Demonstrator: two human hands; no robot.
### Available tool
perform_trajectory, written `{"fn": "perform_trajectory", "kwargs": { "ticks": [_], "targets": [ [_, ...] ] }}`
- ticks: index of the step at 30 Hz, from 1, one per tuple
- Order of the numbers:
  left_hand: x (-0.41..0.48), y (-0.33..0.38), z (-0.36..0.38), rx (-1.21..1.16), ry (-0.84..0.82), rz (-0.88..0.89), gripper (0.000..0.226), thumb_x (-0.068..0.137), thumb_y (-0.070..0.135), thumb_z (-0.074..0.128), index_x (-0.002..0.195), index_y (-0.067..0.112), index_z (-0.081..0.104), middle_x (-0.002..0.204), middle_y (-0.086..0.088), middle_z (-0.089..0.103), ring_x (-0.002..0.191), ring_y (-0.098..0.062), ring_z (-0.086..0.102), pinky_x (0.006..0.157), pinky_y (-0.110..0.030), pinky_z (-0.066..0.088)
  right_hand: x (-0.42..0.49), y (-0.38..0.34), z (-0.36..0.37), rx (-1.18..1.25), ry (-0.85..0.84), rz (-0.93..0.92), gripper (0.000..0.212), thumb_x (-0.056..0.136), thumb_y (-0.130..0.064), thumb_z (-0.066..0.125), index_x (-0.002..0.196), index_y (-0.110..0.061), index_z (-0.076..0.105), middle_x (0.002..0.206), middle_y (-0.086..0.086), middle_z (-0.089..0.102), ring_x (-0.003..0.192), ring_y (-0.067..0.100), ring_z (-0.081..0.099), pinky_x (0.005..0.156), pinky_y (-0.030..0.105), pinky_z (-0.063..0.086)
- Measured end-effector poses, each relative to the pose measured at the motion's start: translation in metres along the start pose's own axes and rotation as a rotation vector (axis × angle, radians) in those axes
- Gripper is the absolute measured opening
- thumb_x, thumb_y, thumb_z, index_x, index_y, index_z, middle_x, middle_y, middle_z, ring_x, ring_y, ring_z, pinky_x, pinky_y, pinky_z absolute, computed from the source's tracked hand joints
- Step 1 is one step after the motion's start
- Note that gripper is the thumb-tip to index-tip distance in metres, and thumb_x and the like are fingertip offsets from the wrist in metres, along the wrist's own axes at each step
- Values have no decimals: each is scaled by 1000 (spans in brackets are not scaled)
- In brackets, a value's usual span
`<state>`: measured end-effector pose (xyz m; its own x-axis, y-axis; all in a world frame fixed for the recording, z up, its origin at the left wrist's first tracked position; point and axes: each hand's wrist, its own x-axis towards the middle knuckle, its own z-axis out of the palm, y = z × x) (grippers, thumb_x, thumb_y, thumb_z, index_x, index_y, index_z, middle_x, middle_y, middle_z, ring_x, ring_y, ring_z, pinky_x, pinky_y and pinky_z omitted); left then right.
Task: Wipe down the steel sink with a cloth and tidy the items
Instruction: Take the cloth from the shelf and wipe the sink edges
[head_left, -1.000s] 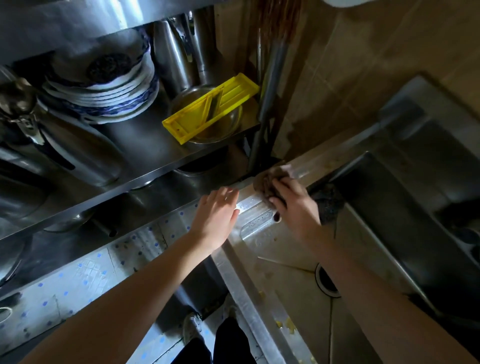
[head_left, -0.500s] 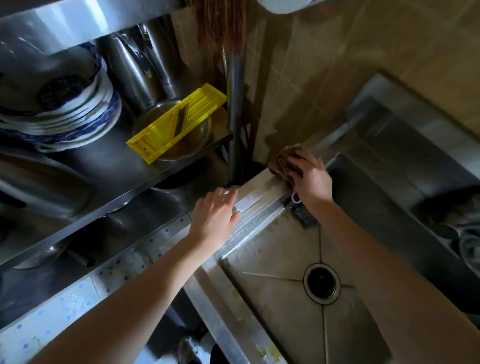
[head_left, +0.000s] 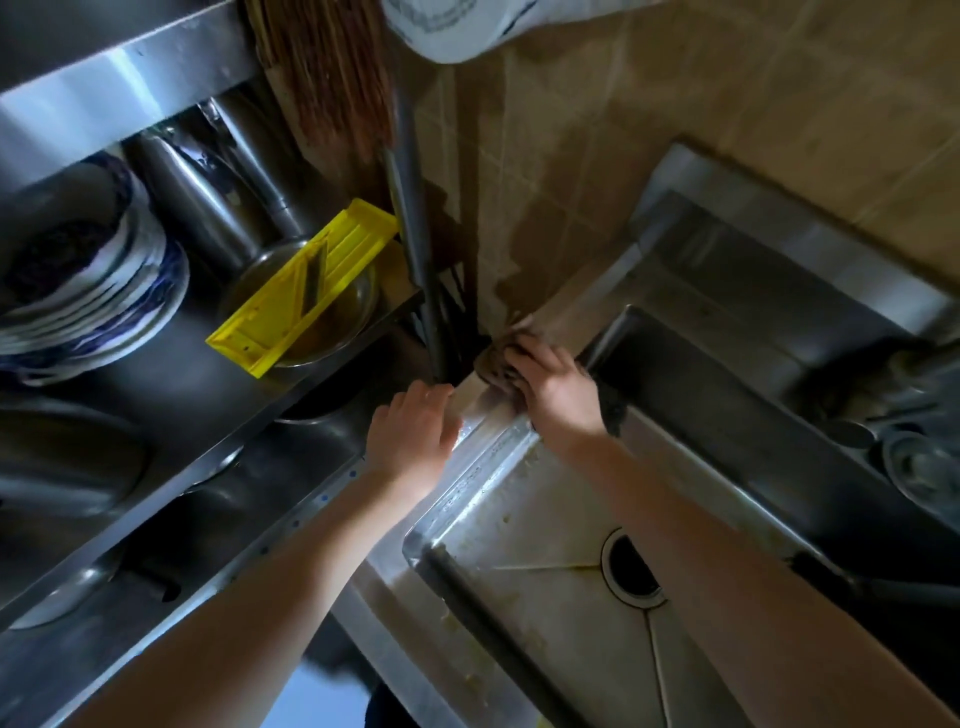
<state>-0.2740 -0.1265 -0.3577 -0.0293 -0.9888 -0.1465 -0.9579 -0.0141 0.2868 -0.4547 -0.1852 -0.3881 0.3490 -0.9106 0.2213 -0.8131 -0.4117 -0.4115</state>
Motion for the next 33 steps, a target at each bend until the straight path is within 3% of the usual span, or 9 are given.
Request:
{"fn": "perform_trajectory", "kwargs": {
  "ticks": [5,12,16,21,28,33],
  "targets": [
    [15,1,0,31,-16,63,35,93,33,47,126,20,50,113,-7,55,102,-27,55,82,-39,42,3,10,1,-98,40,-55,43,71,1,69,113,-8,68,125,12,63,97,37,63,78,44,54],
    [42,5,0,-29,-80,160,36,92,31,50,127,22,47,116,-5,54,107,-27,54,85,-40,43,30,52,-6,-32,131,153,36,80,-2,61,114,-12,68,128,7,61,99,37,58,80,42,50],
    [49,6,3,-126,-119,127,42,91,29,51,132,23,41,121,-2,51,111,-22,53,90,-38,47,54,79,-13,9,172,327,36,84,-3,53,117,-13,67,133,4,58,104,37,53,85,43,49],
    [70,11,-1,-146,-145,194,45,91,30,51,133,21,41,126,-4,50,112,-24,52,90,-39,45,72,91,-21,22,124,445,39,85,-4,61,122,-17,63,137,1,54,114,33,50,94,43,46],
    [105,28,-7,-138,-177,306,42,93,28,47,135,20,42,120,-7,51,111,-28,51,91,-45,43,50,68,-11,-29,211,289,34,79,-2,66,113,-6,69,125,11,63,100,37,59,82,41,54],
    [126,34,-9,-107,-185,376,39,91,24,56,129,19,54,120,-2,58,109,-24,54,91,-43,46,59,82,-15,-236,112,221,47,68,4,72,114,-7,67,126,12,62,91,37,61,72,41,53]
  ]
}}
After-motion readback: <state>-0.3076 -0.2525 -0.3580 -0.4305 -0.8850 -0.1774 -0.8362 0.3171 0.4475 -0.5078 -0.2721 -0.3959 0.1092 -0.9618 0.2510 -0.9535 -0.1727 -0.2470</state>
